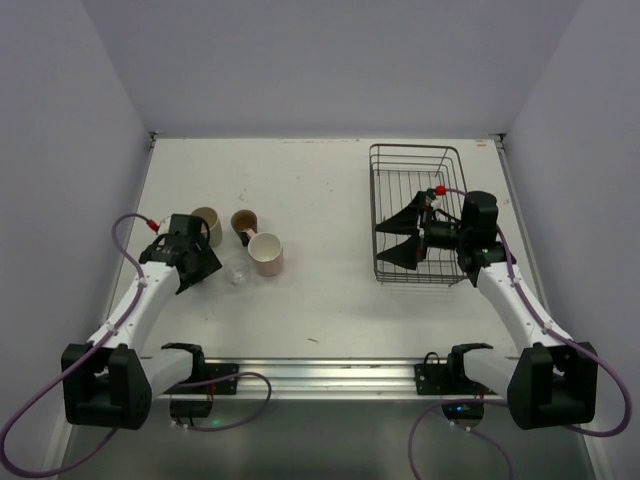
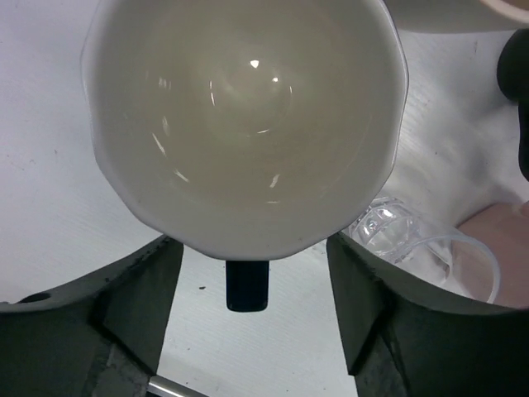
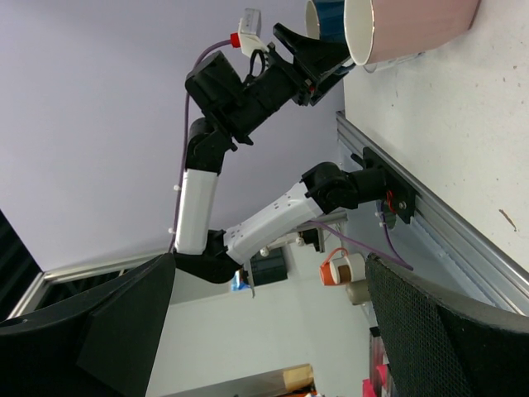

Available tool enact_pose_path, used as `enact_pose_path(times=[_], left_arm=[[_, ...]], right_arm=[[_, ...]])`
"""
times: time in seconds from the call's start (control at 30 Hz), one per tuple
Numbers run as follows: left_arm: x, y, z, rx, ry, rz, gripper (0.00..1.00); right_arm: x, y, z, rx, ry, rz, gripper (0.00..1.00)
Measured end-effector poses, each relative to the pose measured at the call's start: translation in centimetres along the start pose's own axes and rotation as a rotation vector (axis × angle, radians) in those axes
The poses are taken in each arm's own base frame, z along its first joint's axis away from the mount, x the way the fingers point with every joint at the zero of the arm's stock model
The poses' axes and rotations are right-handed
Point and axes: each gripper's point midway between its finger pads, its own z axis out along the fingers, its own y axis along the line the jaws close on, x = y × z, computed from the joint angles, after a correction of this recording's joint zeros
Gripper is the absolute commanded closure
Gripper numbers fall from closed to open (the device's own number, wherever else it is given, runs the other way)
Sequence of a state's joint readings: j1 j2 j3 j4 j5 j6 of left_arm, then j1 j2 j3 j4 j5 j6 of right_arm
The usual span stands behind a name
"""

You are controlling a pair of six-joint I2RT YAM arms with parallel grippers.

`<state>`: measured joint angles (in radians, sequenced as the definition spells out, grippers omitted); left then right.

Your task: Unload the cups from the dish rack

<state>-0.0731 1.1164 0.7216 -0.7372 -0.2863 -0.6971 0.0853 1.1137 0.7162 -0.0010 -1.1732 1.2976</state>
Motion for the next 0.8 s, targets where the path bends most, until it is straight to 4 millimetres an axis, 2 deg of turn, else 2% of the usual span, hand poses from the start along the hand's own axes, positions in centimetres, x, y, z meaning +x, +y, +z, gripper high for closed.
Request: enact_pose_path(times=[0.07, 0.1, 0.23, 0.33, 0.5, 0.67, 0.8], left_arm=[[-0.2, 0.0, -0.3, 0.007, -0.011, -0.006, 0.21], [-0.2, 0.0, -0.4, 0.010, -0.016, -0.009, 0.11], [-0.3, 0.1, -1.3, 0.025, -0.033, -0.035, 0.09], [-0.3, 0.1, -2.6, 0.057, -0.051, -0.060, 0.00], [-0.7, -1.3, -5.8, 0.194, -0.100, -0.105, 0.00], [-3.0, -3.0, -8.6, 0.296, -0.179, -0.098, 0.00], [-4.8, -4.1, -10.1, 0.375, -0.266, -0.080, 0.00]], right_arm=[[0.0, 0.0, 0.0, 0.000, 0.000, 0.000, 0.01], [0.0, 0.0, 0.0, 0.000, 0.000, 0.000, 0.01], [0.0, -0.1, 0.0, 0.002, 0.001, 0.002, 0.01], [0.0, -0.2, 0.0, 0.006, 0.001, -0.006, 0.01], [0.2, -0.2, -0.1, 0.003, 0.010, -0.029, 0.01], [0.8, 0.6, -0.3, -0.029, 0.018, -0.106, 0.01], [1.9, 1.1, -0.9, -0.055, -0.003, -0.190, 0.01]])
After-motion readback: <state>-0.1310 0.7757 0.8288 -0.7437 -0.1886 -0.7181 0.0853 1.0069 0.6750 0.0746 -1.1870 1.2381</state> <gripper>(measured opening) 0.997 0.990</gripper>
